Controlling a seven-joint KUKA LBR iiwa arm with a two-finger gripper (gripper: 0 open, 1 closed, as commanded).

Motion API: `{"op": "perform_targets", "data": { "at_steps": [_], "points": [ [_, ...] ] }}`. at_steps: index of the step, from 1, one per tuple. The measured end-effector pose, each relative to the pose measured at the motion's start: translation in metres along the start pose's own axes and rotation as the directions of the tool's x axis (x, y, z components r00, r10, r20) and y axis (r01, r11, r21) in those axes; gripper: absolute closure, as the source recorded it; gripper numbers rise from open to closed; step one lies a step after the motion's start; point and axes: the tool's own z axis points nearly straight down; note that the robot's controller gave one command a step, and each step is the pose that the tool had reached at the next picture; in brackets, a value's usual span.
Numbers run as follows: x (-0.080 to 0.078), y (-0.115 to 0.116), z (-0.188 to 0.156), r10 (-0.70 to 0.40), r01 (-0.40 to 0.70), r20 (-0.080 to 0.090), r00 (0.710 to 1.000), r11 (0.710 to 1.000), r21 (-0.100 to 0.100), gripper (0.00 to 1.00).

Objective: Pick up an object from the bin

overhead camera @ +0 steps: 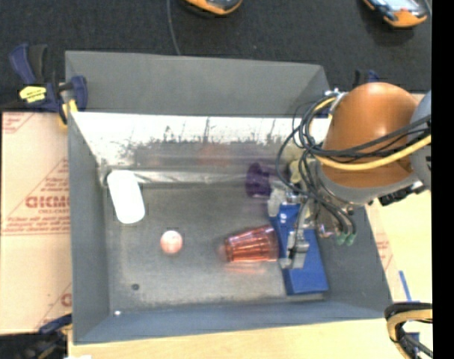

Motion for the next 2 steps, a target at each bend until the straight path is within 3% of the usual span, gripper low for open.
{"op": "perform_targets", "data": {
  "at_steps": [1,2],
  "points": [
    [-0.002,0.0,-0.004,-0.001,0.001,0.009,1.0,1.0,0.001,0.0],
    [-0.045,-0.02,0.108,-0.096,0.096,0.014,0.995,0.995,0.003,0.0]
  ]
}}
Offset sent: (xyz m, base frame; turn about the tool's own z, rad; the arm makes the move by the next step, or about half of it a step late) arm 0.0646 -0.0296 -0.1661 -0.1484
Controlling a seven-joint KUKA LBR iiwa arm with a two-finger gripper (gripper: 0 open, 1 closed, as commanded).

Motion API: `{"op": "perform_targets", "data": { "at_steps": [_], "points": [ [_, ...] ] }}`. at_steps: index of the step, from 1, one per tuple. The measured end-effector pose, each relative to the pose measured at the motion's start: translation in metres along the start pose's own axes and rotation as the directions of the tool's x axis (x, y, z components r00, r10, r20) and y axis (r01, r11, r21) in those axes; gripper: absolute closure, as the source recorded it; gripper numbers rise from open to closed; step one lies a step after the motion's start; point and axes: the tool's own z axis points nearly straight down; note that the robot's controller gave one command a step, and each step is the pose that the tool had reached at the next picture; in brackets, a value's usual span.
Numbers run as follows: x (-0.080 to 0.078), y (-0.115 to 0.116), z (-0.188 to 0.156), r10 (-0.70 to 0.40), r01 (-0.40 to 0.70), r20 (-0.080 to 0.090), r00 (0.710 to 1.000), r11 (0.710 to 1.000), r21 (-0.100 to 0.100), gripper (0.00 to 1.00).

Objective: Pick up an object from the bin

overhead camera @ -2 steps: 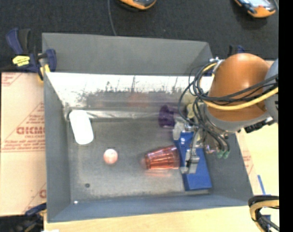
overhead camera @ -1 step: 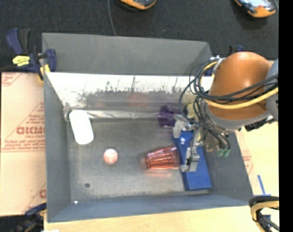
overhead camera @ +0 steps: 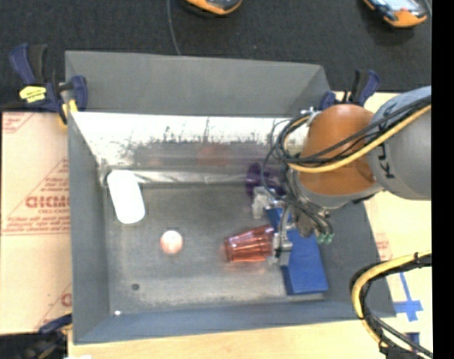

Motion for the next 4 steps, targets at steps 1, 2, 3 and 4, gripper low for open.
{"op": "perform_targets", "data": {
  "at_steps": [1,2,3,4],
  "points": [
    [-0.007,-0.004,-0.002,-0.016,0.016,0.003,1.0,1.0,0.0,0.0],
    [-0.009,-0.005,-0.006,-0.013,0.013,0.002,1.0,1.0,0.0,0.0],
    [-0.018,-0.017,0.062,0.027,-0.027,0.003,1.0,1.0,-0.001,0.0],
    [-0.008,-0.01,0.059,0.036,-0.036,0.013,0.999,0.999,0.0,1.0]
  ]
}}
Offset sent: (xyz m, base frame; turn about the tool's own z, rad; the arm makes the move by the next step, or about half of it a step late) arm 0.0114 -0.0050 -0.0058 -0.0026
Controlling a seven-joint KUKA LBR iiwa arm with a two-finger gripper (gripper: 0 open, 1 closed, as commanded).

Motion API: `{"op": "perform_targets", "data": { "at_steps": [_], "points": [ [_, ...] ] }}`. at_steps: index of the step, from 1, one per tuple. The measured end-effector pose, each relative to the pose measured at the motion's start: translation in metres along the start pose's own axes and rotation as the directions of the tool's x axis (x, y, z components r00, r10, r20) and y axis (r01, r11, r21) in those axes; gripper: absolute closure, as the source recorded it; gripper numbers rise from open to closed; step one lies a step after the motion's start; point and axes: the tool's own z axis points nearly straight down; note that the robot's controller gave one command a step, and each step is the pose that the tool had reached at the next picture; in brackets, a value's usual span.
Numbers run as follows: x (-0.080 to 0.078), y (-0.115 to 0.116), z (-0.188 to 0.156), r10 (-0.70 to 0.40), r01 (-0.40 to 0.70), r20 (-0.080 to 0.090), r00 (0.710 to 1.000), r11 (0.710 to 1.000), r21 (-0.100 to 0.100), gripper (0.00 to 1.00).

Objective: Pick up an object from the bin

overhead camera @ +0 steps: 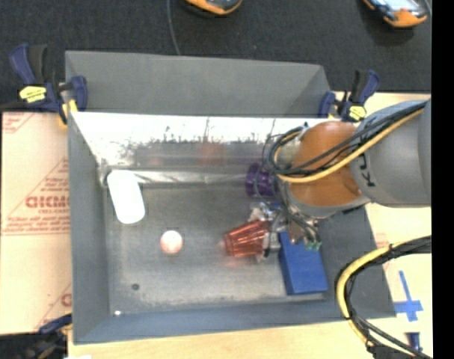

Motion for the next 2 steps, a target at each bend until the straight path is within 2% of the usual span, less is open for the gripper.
{"op": "perform_targets", "data": {
  "at_steps": [2],
  "points": [
    [-0.0002,-0.0003,-0.0013,-0.001,0.001,0.001,1.0,1.0,0.0,1.0]
  ]
}}
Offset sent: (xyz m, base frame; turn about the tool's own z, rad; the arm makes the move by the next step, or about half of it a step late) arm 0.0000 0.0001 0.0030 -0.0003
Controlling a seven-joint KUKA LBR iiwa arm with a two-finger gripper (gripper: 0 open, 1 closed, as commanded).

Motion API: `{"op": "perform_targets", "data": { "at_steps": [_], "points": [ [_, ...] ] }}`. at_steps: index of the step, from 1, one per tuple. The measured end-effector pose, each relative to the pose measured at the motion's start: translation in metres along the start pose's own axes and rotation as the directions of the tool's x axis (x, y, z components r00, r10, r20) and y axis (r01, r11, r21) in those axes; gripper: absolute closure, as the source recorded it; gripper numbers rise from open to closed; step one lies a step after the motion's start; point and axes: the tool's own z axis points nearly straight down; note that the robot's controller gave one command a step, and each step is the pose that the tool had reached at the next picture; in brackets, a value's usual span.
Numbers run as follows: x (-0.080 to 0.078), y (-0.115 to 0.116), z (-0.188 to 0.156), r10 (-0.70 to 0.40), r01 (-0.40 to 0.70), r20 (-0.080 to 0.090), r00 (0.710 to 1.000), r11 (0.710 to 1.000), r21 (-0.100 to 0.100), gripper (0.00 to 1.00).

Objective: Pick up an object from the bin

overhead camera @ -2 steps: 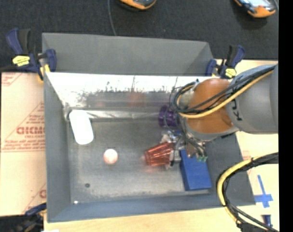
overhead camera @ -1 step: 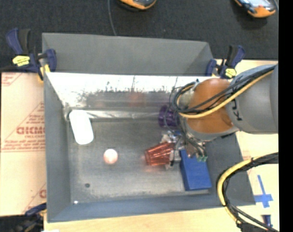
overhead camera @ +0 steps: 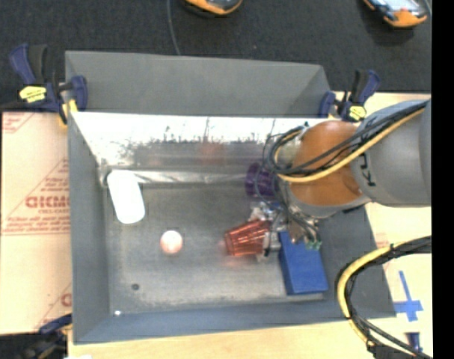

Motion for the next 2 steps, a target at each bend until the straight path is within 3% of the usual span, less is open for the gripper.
{"op": "perform_targets", "data": {
  "at_steps": [2],
  "points": [
    [-0.0005,-0.0007,-0.009,0.0,0.0,0.003,1.0,1.0,0.001,1.0]
  ]
}}
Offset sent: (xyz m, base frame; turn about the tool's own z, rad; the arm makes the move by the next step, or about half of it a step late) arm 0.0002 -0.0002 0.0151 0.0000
